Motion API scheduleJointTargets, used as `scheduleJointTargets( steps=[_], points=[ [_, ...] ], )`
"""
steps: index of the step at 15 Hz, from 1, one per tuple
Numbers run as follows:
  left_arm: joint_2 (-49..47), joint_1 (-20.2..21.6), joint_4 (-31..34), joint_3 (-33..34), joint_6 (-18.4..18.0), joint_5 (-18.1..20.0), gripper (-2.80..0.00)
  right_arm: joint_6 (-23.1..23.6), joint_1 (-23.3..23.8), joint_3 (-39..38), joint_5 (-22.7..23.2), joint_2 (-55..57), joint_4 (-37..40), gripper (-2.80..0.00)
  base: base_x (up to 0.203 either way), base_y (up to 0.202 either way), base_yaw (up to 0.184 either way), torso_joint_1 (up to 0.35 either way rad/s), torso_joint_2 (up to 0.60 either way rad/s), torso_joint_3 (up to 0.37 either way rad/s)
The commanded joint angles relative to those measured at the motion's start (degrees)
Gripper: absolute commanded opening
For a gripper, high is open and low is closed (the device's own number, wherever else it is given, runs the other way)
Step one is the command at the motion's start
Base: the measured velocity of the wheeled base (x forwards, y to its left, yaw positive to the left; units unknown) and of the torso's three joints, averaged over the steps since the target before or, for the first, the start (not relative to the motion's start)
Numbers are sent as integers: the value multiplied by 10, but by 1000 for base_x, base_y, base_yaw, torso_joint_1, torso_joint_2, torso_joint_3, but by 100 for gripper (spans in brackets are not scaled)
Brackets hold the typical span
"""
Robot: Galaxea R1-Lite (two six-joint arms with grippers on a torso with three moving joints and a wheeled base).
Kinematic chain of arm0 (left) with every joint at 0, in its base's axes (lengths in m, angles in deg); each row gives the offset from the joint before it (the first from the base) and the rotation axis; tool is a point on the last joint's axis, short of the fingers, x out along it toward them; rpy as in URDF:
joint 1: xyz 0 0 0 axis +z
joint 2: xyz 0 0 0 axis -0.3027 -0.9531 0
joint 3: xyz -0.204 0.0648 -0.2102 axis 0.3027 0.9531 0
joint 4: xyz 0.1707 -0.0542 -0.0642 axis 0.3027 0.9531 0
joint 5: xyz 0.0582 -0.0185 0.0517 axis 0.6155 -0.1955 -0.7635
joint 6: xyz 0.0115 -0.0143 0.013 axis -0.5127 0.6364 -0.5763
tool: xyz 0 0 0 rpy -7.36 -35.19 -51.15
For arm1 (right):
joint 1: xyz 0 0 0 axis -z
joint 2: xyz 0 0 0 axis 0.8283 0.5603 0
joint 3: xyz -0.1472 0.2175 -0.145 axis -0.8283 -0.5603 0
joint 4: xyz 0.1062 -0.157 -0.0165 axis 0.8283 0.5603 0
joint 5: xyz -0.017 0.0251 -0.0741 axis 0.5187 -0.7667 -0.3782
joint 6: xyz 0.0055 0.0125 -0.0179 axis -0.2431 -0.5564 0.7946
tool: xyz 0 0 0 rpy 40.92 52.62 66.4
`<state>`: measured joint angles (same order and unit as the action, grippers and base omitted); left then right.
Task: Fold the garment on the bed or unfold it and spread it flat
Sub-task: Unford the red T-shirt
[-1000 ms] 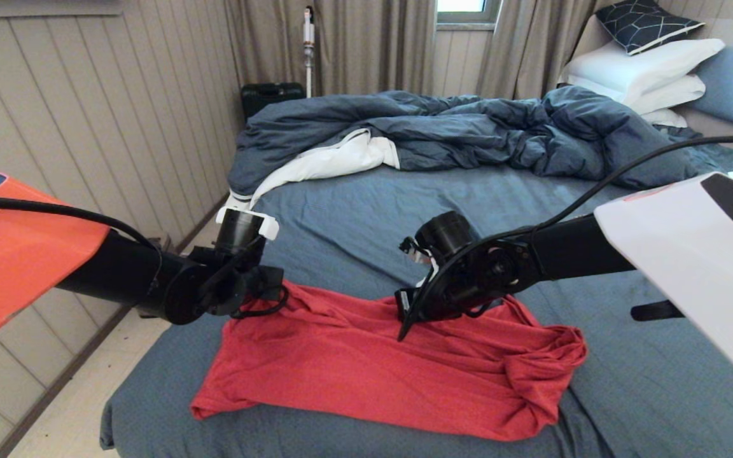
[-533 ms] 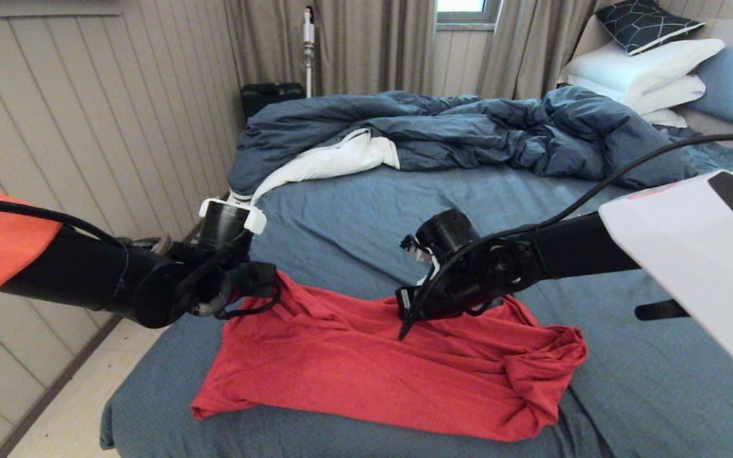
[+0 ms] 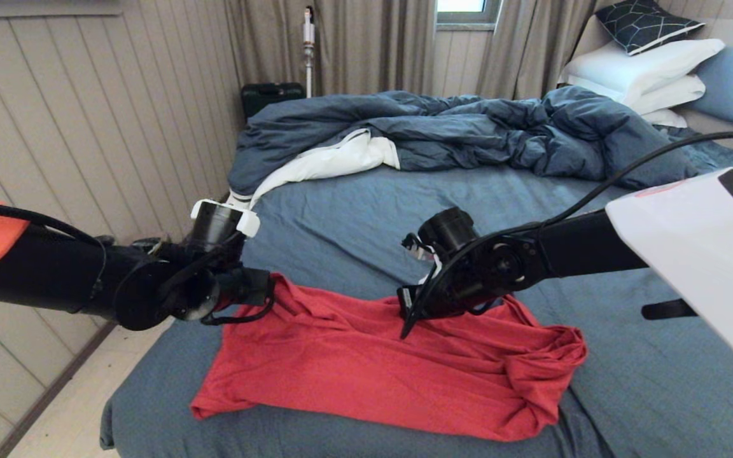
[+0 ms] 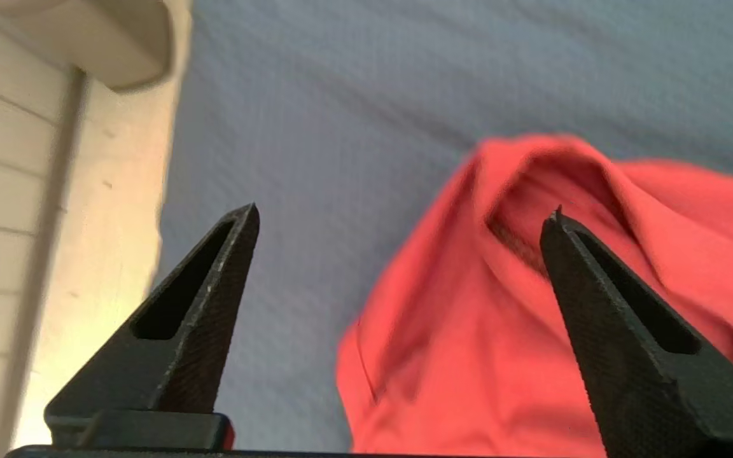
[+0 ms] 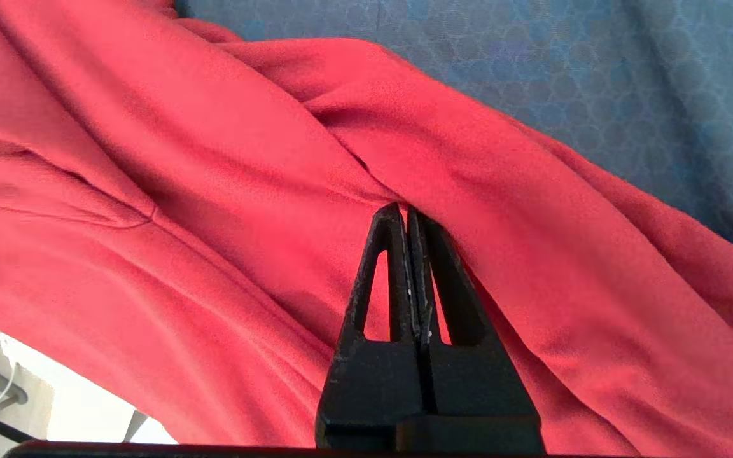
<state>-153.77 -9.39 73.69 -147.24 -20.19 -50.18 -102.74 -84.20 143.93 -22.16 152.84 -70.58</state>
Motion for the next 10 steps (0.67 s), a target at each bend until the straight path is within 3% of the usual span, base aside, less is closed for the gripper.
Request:
scheduleJointTargets(
  steps=[1,6,7,10],
  points=[
    [25,-1,15,0,9,13,0,-1,0,0,1,-4,1,-280,0,0,0,0,0,0],
    [67,-30,124,-14,83,95,0,-1,3,-14,0,-20,1,-280,0,0,0,0,0,0],
    [67,-43,137,-15,89,100,-280,0,8,-22,0,-25,1,-280,0,0,0,0,0,0],
    [68,-78,167,-33,92,105,-280,0,18,-32,0,-33,1,-280,0,0,0,0,0,0]
  ],
)
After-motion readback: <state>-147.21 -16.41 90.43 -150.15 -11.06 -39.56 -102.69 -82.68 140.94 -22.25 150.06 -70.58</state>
